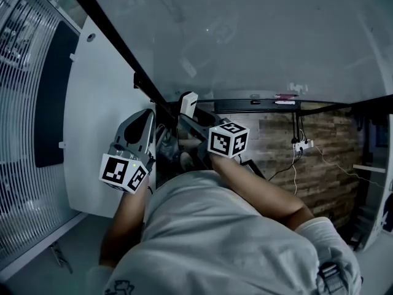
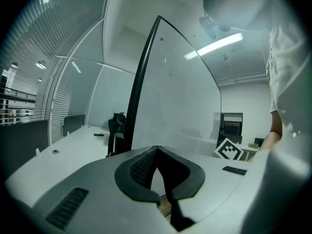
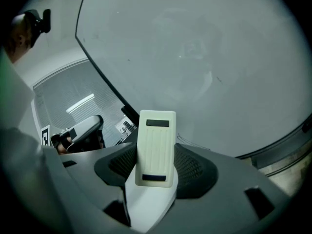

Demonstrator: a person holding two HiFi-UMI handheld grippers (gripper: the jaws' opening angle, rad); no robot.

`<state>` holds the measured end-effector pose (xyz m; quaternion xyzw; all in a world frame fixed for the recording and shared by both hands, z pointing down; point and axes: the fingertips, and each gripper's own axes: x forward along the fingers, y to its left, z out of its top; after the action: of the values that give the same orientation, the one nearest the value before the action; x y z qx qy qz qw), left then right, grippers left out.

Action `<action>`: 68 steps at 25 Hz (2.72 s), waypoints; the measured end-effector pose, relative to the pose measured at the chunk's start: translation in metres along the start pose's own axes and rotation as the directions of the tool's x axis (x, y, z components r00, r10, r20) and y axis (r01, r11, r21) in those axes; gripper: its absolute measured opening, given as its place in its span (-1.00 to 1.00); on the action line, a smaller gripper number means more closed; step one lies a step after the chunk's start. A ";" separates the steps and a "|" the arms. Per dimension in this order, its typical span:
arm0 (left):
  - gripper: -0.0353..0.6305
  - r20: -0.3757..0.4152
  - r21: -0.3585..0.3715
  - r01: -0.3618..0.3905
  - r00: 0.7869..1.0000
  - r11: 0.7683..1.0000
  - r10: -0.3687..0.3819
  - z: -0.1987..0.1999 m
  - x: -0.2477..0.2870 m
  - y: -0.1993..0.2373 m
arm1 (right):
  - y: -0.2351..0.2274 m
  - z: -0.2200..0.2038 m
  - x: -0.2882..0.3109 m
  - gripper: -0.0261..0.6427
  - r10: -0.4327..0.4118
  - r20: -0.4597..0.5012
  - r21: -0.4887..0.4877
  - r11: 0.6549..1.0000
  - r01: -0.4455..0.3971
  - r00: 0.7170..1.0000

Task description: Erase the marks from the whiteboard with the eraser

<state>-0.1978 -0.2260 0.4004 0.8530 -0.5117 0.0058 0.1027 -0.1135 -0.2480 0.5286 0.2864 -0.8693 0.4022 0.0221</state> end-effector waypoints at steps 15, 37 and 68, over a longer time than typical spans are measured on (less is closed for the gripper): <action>-0.87 -0.025 -0.040 -0.024 0.999 0.999 0.023 -0.014 0.009 0.011 | -0.040 -0.010 0.038 -0.22 -0.020 -0.010 0.114 0.993 0.021 1.000; -0.87 0.042 -0.031 -0.016 0.999 0.999 0.017 0.004 -0.014 0.018 | -0.051 -0.009 0.059 -0.22 -0.021 0.067 0.346 0.938 -0.004 0.998; -0.87 -0.026 -0.019 -0.009 1.000 1.000 0.008 -0.020 -0.012 0.018 | -0.147 -0.086 0.088 -0.22 0.019 0.005 0.580 0.815 -0.018 1.000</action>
<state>-0.2174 -0.2206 0.4213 0.8497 -0.5139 0.0127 0.1175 -0.1277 -0.3043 0.7113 0.2708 -0.7084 0.6480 -0.0696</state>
